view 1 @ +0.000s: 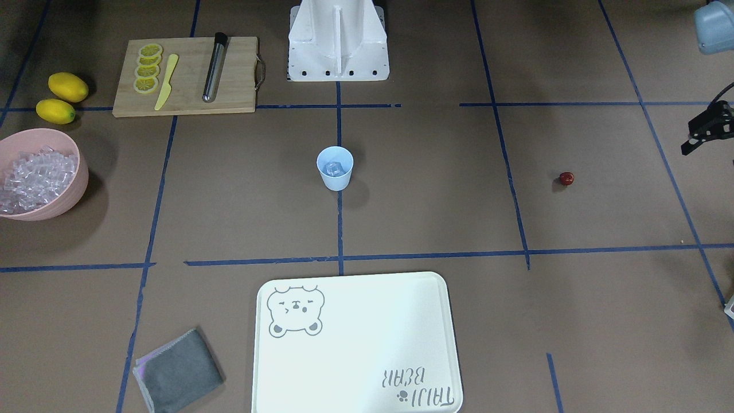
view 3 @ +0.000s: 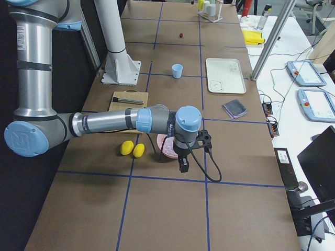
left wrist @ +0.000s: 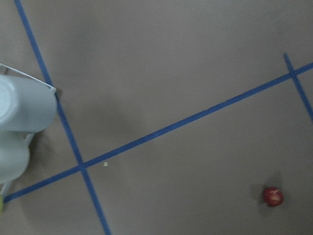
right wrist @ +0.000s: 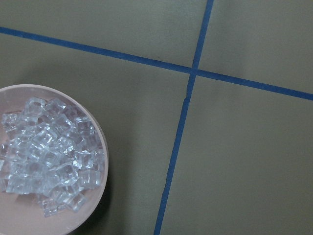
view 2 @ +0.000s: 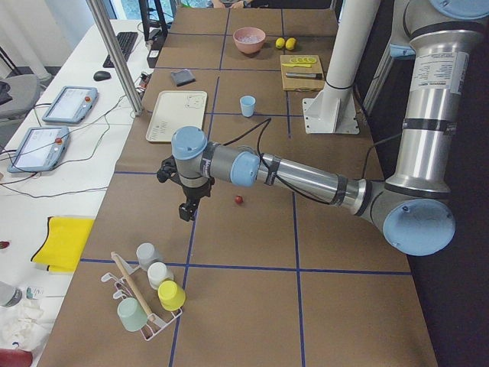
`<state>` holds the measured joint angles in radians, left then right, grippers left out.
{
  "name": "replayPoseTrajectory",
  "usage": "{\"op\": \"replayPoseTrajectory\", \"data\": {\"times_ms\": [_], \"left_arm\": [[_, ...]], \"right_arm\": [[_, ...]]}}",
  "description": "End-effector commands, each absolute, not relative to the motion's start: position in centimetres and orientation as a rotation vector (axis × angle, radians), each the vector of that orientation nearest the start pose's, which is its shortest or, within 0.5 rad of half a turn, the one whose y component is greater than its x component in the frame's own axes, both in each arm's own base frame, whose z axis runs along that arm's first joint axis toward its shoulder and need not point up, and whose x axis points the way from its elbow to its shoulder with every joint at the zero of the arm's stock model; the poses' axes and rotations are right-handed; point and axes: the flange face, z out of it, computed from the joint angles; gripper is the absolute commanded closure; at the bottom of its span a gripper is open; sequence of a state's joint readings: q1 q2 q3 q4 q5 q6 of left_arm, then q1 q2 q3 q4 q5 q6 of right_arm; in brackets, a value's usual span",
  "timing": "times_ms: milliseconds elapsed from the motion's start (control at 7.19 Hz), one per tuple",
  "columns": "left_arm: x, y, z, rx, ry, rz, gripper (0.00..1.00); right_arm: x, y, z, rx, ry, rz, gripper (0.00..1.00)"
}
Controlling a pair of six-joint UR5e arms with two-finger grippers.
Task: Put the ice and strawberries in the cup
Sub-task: 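Move the left gripper out toward the red strawberry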
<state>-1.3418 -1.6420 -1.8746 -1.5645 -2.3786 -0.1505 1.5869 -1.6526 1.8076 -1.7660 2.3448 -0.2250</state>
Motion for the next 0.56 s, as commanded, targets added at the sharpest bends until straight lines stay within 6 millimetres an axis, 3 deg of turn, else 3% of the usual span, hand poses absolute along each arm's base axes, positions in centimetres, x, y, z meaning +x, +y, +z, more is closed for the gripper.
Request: {"op": "replayPoseTrajectory", "data": {"times_ms": [0,278,417], "left_arm": [[9.7,-49.6,42.9,0.162,0.832,0.104,0.0],[15.9,-47.3,41.6,0.122,0.787,0.055,0.0],[17.4,-47.0,41.4,0.148,0.778,0.037,0.0]], "right_arm": [[7.3,-44.6,60.3,0.071,-0.752,-0.166,0.01],[7.3,-44.6,60.3,0.071,-0.752,-0.164,0.01],[7.3,-44.6,60.3,0.071,-0.752,-0.164,0.01]]}}
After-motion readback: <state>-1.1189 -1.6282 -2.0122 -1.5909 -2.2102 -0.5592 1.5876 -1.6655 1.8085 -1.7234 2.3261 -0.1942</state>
